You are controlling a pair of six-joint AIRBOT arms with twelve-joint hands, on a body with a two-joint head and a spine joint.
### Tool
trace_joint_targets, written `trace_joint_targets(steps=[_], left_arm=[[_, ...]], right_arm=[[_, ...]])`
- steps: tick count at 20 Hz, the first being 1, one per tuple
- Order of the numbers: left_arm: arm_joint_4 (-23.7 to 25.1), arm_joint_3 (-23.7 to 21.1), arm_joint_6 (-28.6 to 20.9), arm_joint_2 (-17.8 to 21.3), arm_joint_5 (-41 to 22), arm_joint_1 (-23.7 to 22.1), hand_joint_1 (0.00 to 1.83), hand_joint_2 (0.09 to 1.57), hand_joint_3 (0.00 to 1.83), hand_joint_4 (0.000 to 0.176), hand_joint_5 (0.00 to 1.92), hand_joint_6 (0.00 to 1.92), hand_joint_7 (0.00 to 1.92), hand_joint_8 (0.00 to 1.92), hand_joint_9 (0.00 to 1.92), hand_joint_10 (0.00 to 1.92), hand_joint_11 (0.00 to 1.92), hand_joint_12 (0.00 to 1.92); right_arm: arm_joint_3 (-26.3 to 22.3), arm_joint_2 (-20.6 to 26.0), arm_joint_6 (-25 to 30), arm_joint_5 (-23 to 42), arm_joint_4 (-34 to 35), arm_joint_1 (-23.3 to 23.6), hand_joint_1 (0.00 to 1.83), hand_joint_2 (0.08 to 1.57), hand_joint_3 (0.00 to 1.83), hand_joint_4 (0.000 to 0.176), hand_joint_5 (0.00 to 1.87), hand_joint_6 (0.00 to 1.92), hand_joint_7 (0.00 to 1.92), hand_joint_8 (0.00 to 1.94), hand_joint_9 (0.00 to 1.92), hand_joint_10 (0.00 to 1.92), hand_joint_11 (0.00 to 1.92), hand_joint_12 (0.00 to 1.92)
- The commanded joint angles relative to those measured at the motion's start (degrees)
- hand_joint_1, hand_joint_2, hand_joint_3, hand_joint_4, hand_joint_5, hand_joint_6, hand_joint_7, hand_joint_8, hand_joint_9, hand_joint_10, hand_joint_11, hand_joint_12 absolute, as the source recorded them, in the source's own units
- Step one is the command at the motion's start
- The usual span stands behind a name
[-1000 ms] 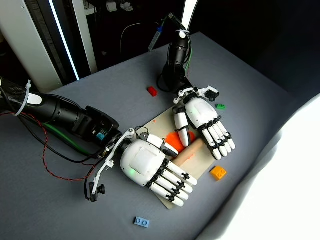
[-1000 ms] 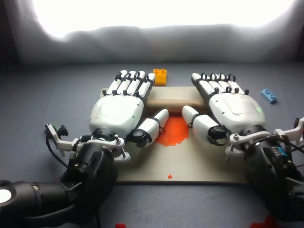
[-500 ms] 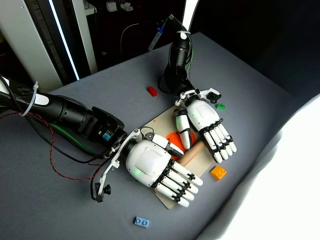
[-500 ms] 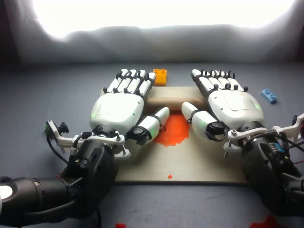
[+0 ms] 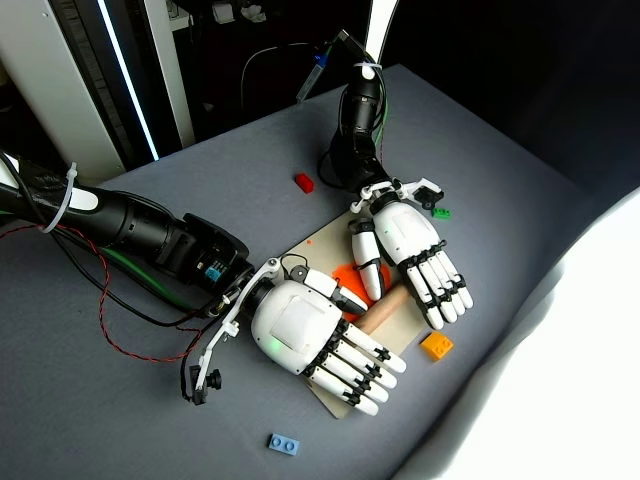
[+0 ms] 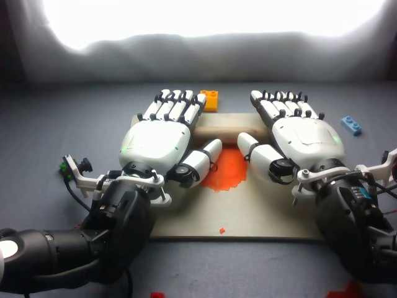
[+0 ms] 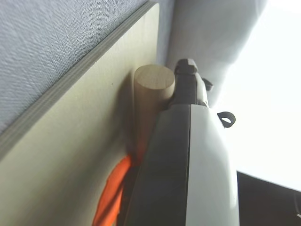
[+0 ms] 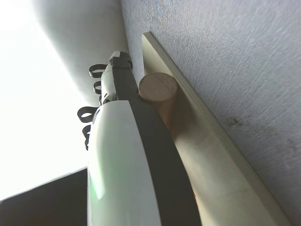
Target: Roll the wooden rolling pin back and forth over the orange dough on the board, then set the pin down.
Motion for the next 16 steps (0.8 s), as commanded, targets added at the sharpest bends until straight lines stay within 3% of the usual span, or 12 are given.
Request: trace_joint_targets(steps=[1, 10, 16], left_arm=[[2.1, 0.2, -0.4, 0.2, -5.3, -0.2, 0.0, 1.48, 0.0, 0.0, 0.04, 0.0, 0.02, 0.0, 0.0, 0.0, 0.0, 0.0], [2.4, -0.8, -2.7, 1.2, -4.0, 0.3, 0.0, 1.48, 0.0, 0.0, 0.05, 0.0, 0.03, 0.0, 0.01, 0.0, 0.0, 0.0], [-1.2, -1.6, -1.5, 1.3, -1.4, -0.3, 0.0, 1.48, 0.0, 0.0, 0.05, 0.0, 0.04, 0.0, 0.01, 0.0, 0.0, 0.0]], right_arm=[[0.3, 0.2, 0.3, 5.8, -2.9, -0.3, 0.0, 1.52, 0.0, 0.0, 0.08, 0.0, 0.09, 0.0, 0.05, 0.0, 0.0, 0.11], [0.3, 0.2, 0.3, 6.0, -2.9, -0.7, 0.0, 1.52, 0.0, 0.0, 0.1, 0.0, 0.1, 0.0, 0.05, 0.0, 0.0, 0.11], [-0.2, 0.1, 0.4, 6.6, -2.9, -0.9, 0.0, 1.52, 0.0, 0.0, 0.09, 0.0, 0.08, 0.0, 0.03, 0.0, 0.0, 0.1]])
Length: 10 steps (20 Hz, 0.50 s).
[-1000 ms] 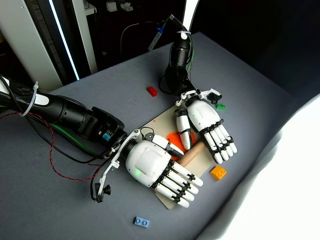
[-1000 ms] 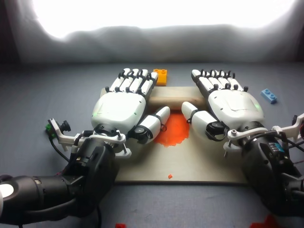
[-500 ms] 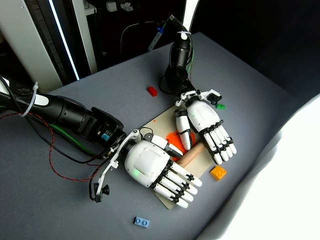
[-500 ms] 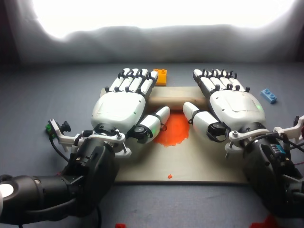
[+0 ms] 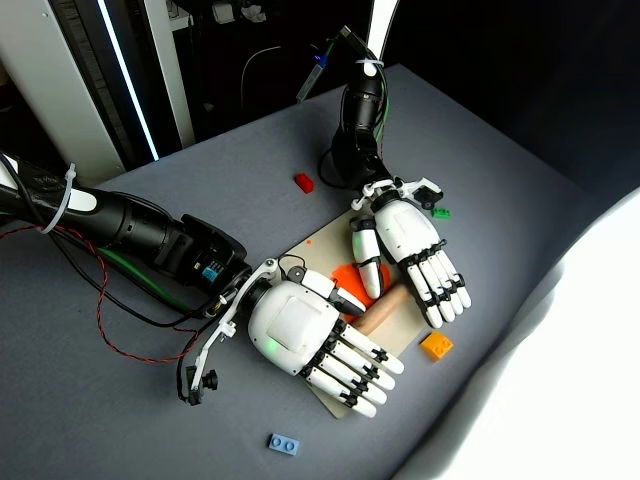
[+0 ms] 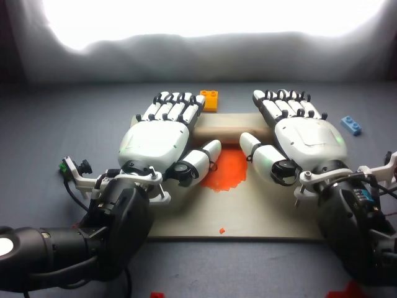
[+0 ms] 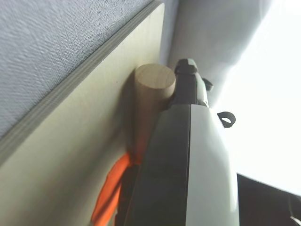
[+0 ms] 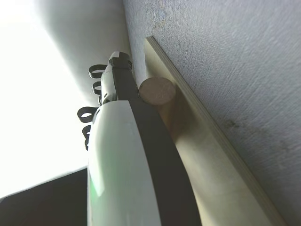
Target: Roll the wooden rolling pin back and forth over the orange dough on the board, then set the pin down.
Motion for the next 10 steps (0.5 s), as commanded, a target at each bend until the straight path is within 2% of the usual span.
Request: trace_joint_targets(steps=[1, 8, 10], left_arm=[[0.7, -0.2, -0.3, 0.2, -3.0, 0.1, 0.0, 1.48, 0.0, 0.0, 0.05, 0.0, 0.04, 0.0, 0.01, 0.0, 0.0, 0.0], [-0.9, -1.6, 0.3, 0.3, -4.4, 0.3, 0.0, 1.48, 0.0, 0.0, 0.05, 0.0, 0.04, 0.0, 0.02, 0.0, 0.0, 0.0], [-1.3, -2.0, 0.7, 0.3, -4.6, 0.5, 0.0, 1.48, 0.0, 0.0, 0.05, 0.0, 0.04, 0.0, 0.02, 0.0, 0.0, 0.0]], right_arm=[[-0.2, 0.1, 0.4, 5.3, -2.5, -0.3, 0.0, 1.52, 0.0, 0.0, 0.09, 0.0, 0.08, 0.0, 0.03, 0.0, 0.0, 0.1], [-0.9, 0.1, 0.2, 5.4, -2.5, -0.6, 0.0, 1.52, 0.0, 0.0, 0.11, 0.0, 0.09, 0.0, 0.05, 0.0, 0.0, 0.16], [-1.1, 0.1, 0.2, 5.6, -2.5, -0.7, 0.0, 1.52, 0.0, 0.0, 0.09, 0.0, 0.08, 0.0, 0.03, 0.0, 0.0, 0.08]])
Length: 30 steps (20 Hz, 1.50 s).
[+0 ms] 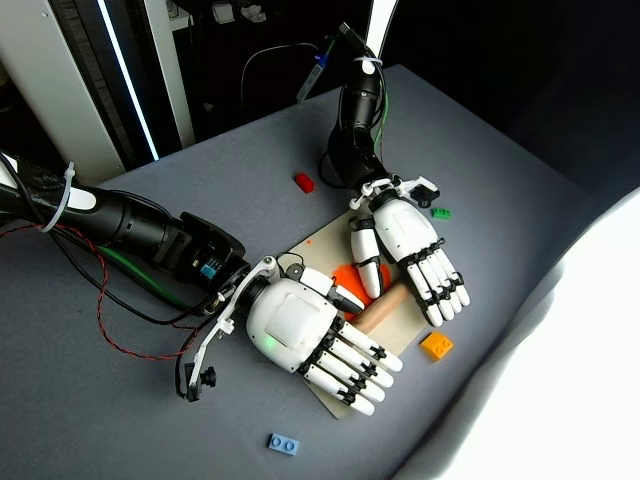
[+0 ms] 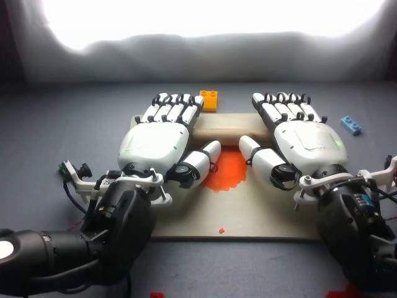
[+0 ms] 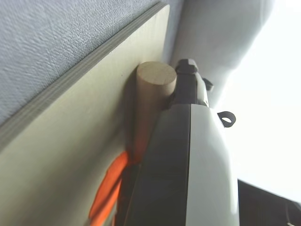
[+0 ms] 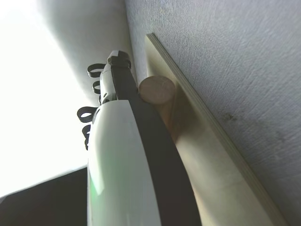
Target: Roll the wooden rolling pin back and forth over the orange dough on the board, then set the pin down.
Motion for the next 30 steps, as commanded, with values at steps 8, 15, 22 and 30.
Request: trace_joint_targets(steps=[8, 15, 22, 30], left_arm=[[0.4, -2.4, -0.1, 1.1, -3.0, 1.4, 0.0, 1.49, 0.0, 0.0, 0.04, 0.0, 0.03, 0.0, 0.0, 0.0, 0.0, 0.0], [-0.2, -3.6, 0.8, 1.7, -2.5, 1.6, 0.0, 1.49, 0.0, 0.0, 0.05, 0.0, 0.02, 0.0, 0.0, 0.0, 0.0, 0.0], [-1.3, -4.9, 1.6, 2.8, -1.7, 2.0, 0.0, 1.49, 0.0, 0.0, 0.07, 0.01, 0.06, 0.01, 0.02, 0.01, 0.0, 0.0], [-2.3, -6.8, 1.6, 3.8, -1.3, 2.0, 0.0, 1.49, 0.0, 0.0, 0.18, 0.01, 0.21, 0.01, 0.14, 0.02, 0.01, 0.01]], right_arm=[[-0.4, 0.1, 0.1, 4.6, -2.4, -0.3, 0.0, 1.52, 0.0, 0.0, 0.1, 0.0, 0.09, 0.0, 0.04, 0.0, 0.0, 0.1], [-1.6, 0.2, -0.5, 5.1, -2.4, -0.8, 0.0, 1.51, 0.0, 0.0, 0.09, 0.0, 0.09, 0.0, 0.05, 0.0, 0.0, 0.12], [-2.4, 0.2, -1.0, 5.3, -2.4, -1.2, 0.0, 1.51, 0.0, 0.0, 0.14, 0.01, 0.14, 0.0, 0.08, 0.01, 0.0, 0.13], [-3.8, 0.2, -2.0, 6.2, -2.4, -1.7, 0.0, 1.52, 0.0, 0.0, 0.32, 0.02, 0.35, 0.01, 0.28, 0.02, 0.0, 0.6]])
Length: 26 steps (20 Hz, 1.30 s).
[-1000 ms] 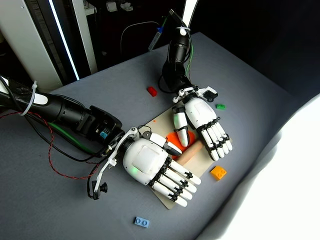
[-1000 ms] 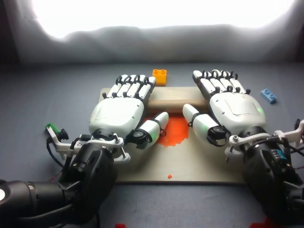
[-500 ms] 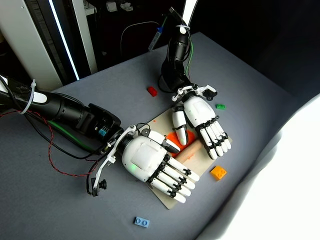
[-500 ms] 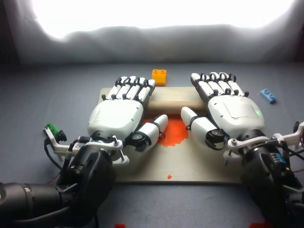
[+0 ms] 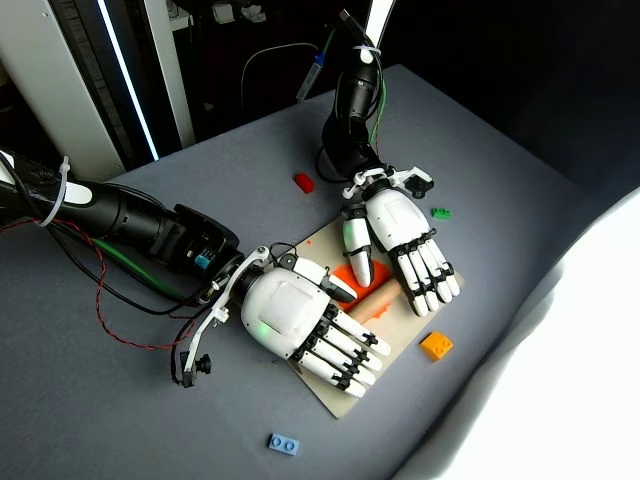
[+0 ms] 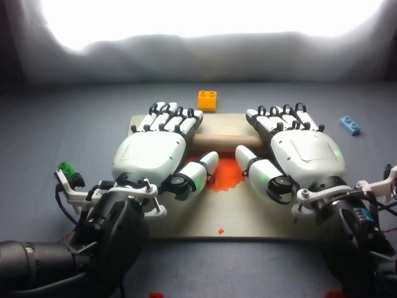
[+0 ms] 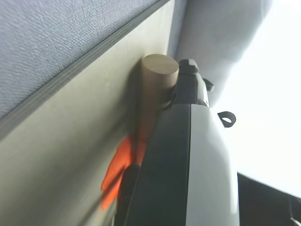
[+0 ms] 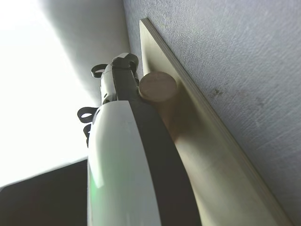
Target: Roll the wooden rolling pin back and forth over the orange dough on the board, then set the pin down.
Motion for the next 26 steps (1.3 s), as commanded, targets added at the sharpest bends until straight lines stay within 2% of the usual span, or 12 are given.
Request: trace_joint_targets(steps=[1, 5, 8, 9, 10, 11, 15, 19, 26], left_arm=[[-0.3, -0.2, -0.4, 0.0, -0.6, 0.7, 0.0, 1.49, 0.0, 0.0, 0.18, 0.01, 0.21, 0.01, 0.14, 0.02, 0.02, 0.01], [-0.3, -1.2, -0.3, 0.5, -0.6, 0.7, 0.0, 1.49, 0.0, 0.0, 0.24, 0.01, 0.25, 0.0, 0.19, 0.01, 0.04, 0.04], [-0.3, -2.1, -0.1, 1.1, -0.9, 0.7, 0.0, 1.49, 0.0, 0.0, 0.26, 0.01, 0.27, 0.0, 0.21, 0.01, 0.05, 0.06], [-0.3, -2.4, -0.1, 1.2, -1.2, 0.8, 0.0, 1.49, 0.0, 0.0, 0.26, 0.0, 0.27, 0.0, 0.21, 0.0, 0.01, 0.16], [-0.2, -2.7, -0.1, 1.3, -1.7, 1.0, 0.0, 1.49, 0.0, 0.0, 0.26, 0.0, 0.27, 0.0, 0.21, 0.0, 0.01, 0.16], [-0.2, -3.1, -0.1, 1.4, -2.3, 1.3, 0.0, 1.49, 0.0, 0.0, 0.28, 0.0, 0.28, 0.0, 0.23, 0.0, 0.0, 0.24], [0.9, -4.3, -0.1, 1.6, -5.2, 2.4, 0.0, 1.49, 0.0, 0.0, 0.27, 0.0, 0.28, 0.0, 0.23, 0.0, 0.0, 0.25], [1.1, -5.4, 0.2, 1.8, -6.9, 3.4, 0.0, 1.49, 0.0, 0.0, 0.27, 0.0, 0.28, 0.0, 0.23, 0.0, 0.0, 0.25], [1.2, -7.2, 0.3, 2.1, -8.6, 5.0, 0.0, 1.49, 0.0, 0.0, 0.29, 0.0, 0.31, 0.0, 0.26, 0.0, 0.0, 0.34]], right_arm=[[-0.3, 0.0, 0.1, 3.2, -2.0, -0.5, 0.0, 1.52, 0.0, 0.0, 0.32, 0.02, 0.35, 0.01, 0.29, 0.02, 0.0, 0.61], [-1.2, 0.0, -0.7, 4.0, -2.0, -0.7, 0.0, 1.51, 0.0, 0.0, 0.43, 0.03, 0.51, 0.02, 0.44, 0.04, 0.0, 0.9], [-2.1, 0.0, -1.3, 4.4, -2.0, -1.1, 0.0, 1.51, 0.0, 0.0, 0.45, 0.03, 0.53, 0.02, 0.46, 0.04, 0.0, 0.94], [-2.3, 0.0, -1.6, 4.5, -2.0, -1.2, 0.0, 1.51, 0.0, 0.0, 0.46, 0.03, 0.53, 0.02, 0.47, 0.04, 0.0, 0.94], [-2.5, 0.0, -1.8, 4.7, -2.0, -1.3, 0.0, 1.51, 0.0, 0.0, 0.46, 0.03, 0.53, 0.02, 0.47, 0.04, 0.0, 0.94], [-2.8, 0.0, -2.0, 5.0, -2.0, -1.3, 0.0, 1.51, 0.0, 0.0, 0.45, 0.02, 0.53, 0.01, 0.47, 0.04, 0.0, 0.94], [-3.7, 0.0, -2.7, 5.7, -2.0, -1.8, 0.0, 1.51, 0.0, 0.0, 0.46, 0.02, 0.53, 0.01, 0.47, 0.03, 0.0, 0.95], [-4.5, 0.0, -3.4, 6.8, -2.0, -2.0, 0.0, 1.52, 0.0, 0.0, 0.45, 0.01, 0.52, 0.0, 0.49, 0.02, 0.0, 1.05], [-6.2, -0.1, -4.9, 8.5, -2.0, -2.4, 0.0, 1.53, 0.0, 0.0, 0.47, 0.01, 0.55, 0.01, 0.51, 0.02, 0.0, 1.05]])
